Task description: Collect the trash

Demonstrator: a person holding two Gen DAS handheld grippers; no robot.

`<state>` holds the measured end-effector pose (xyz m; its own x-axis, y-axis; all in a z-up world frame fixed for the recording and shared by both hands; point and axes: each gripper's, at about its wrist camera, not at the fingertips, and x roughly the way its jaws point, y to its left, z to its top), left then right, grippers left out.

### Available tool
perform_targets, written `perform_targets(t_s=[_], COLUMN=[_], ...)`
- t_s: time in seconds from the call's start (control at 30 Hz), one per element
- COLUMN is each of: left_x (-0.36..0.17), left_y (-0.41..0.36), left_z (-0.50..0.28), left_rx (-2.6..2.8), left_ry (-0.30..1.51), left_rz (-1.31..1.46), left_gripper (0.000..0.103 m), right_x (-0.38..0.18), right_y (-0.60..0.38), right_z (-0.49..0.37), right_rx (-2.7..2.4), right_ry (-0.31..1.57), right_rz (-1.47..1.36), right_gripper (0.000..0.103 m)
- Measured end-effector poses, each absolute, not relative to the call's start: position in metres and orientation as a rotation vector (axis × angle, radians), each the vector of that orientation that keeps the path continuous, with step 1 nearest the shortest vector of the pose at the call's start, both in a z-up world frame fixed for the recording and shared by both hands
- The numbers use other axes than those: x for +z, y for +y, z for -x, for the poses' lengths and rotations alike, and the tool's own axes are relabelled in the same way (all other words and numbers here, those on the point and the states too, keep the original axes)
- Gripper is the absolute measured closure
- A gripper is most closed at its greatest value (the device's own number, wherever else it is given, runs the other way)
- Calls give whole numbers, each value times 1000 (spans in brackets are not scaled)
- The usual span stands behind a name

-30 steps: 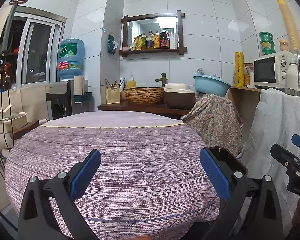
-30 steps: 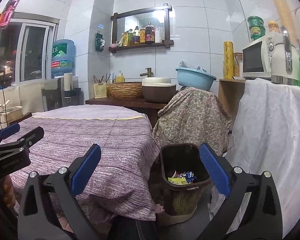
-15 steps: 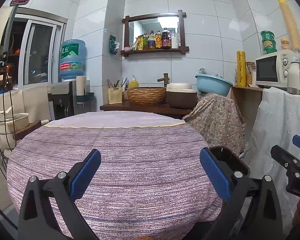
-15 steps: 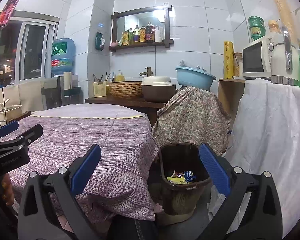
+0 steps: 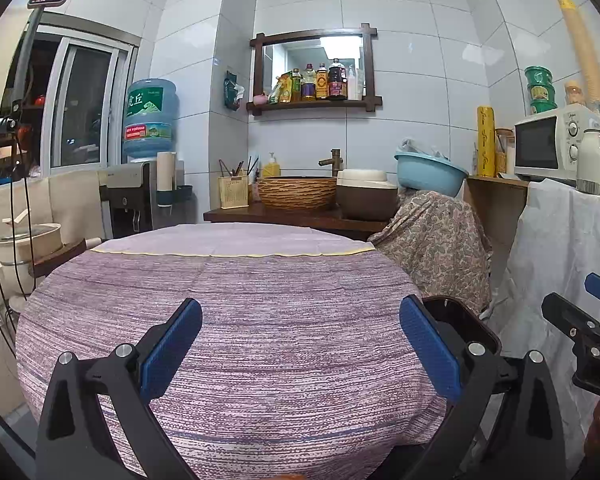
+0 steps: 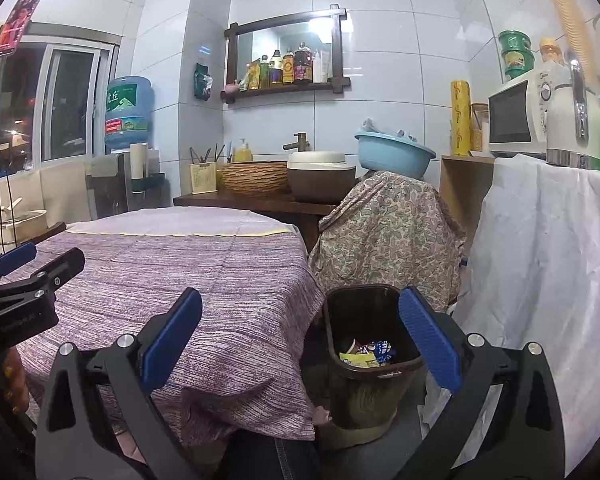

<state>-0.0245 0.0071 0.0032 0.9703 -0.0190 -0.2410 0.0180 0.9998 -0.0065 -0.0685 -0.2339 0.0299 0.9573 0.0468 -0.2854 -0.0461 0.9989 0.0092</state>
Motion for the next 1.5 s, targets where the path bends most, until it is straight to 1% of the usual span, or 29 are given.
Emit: perform_targets(t_s=[1.5], left_x=[0], left_y=[-2], left_z=[18], left_rx=[-27], left_ry=[306], left_rz=[-1], left_gripper=[5], right_x=[28], right_y=[-237], right_z=[67], right_rx=[52], right_ry=[325], right_rz=[-24], right_gripper=[6])
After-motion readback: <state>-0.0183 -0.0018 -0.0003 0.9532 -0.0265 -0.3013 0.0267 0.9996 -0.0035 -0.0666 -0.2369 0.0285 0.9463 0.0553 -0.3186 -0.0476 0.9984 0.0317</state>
